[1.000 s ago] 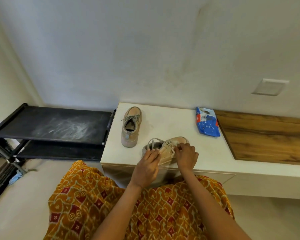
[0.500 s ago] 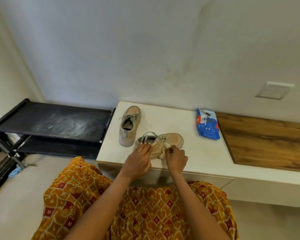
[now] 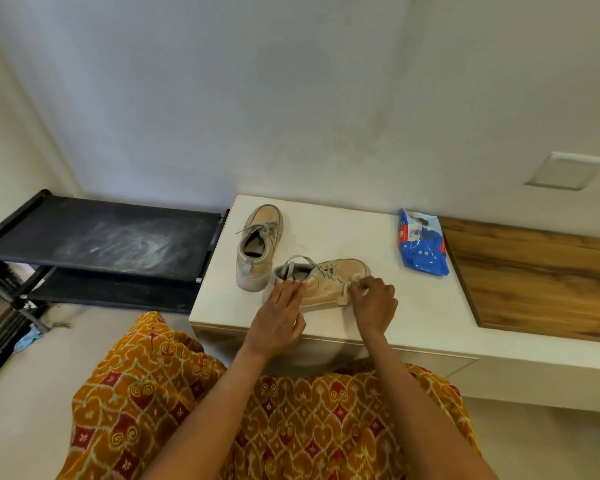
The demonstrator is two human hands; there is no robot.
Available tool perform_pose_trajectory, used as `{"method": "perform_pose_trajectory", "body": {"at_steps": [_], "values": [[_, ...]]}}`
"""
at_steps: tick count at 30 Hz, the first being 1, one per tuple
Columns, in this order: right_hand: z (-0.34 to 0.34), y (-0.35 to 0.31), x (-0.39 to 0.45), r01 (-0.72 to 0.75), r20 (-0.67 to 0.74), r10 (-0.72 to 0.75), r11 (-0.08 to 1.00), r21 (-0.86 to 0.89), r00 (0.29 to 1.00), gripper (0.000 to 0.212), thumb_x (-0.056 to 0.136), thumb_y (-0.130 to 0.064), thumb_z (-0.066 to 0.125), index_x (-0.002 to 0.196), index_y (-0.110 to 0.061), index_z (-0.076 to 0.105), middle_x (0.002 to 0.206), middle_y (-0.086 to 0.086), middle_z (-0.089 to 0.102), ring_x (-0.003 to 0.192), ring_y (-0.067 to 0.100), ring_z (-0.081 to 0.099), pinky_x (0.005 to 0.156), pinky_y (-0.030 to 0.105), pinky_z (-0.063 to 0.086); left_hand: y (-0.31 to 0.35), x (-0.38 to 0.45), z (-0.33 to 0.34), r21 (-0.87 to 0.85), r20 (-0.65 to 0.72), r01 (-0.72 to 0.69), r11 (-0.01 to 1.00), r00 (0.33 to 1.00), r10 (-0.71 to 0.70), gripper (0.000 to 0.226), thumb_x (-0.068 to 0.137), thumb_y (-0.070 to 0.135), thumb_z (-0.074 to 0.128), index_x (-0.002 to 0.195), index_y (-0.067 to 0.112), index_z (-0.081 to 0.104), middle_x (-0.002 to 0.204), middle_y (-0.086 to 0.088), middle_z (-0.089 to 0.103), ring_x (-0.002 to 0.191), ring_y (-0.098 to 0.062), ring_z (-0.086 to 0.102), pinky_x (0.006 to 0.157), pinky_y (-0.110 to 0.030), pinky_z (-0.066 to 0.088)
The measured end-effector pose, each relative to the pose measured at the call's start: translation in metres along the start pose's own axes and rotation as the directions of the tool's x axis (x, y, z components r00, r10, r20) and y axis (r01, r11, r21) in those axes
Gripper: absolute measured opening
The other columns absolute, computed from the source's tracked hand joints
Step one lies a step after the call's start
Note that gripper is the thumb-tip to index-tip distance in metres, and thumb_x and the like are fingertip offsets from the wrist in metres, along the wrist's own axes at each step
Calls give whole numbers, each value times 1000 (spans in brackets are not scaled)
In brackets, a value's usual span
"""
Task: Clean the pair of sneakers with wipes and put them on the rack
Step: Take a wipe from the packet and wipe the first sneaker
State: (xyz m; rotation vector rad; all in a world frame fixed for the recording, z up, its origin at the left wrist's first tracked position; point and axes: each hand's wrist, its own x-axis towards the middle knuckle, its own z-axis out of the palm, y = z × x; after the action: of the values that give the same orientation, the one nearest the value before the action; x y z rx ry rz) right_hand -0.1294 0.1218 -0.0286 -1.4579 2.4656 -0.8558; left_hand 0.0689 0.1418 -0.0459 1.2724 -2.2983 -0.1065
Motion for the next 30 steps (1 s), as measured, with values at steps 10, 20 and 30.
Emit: {"method": "perform_pose_trajectory", "body": {"at_steps": [10,20,30], "values": [[18,-6,-18,172,-100,-175,984,-35,979,16,88,-24,62,98,-16,73,90,7,71,88,24,58,80,34,35,2,7,5,-30,-42,96,995,994,-97,58,83,30,42,136,7,35,127,-15,52,121,-25,42,101,-38,41],[23,-14,-34,135,-52,-131,988,80,990,15,89,-21,61,96,-13,72,97,9,68,105,26,52,94,38,26,15,13,6,11,-89,137,990,987,-136,53,85,26,37,132,2,44,120,-18,55,111,-30,53,93,-39,51],[34,-46,-28,-320,-4,340,890,325,940,28,89,-32,60,114,-22,67,108,5,69,105,24,55,93,38,30,19,15,0,34,-52,140,989,989,-139,53,83,24,35,130,3,46,117,-15,56,110,-29,54,91,-38,51]]}}
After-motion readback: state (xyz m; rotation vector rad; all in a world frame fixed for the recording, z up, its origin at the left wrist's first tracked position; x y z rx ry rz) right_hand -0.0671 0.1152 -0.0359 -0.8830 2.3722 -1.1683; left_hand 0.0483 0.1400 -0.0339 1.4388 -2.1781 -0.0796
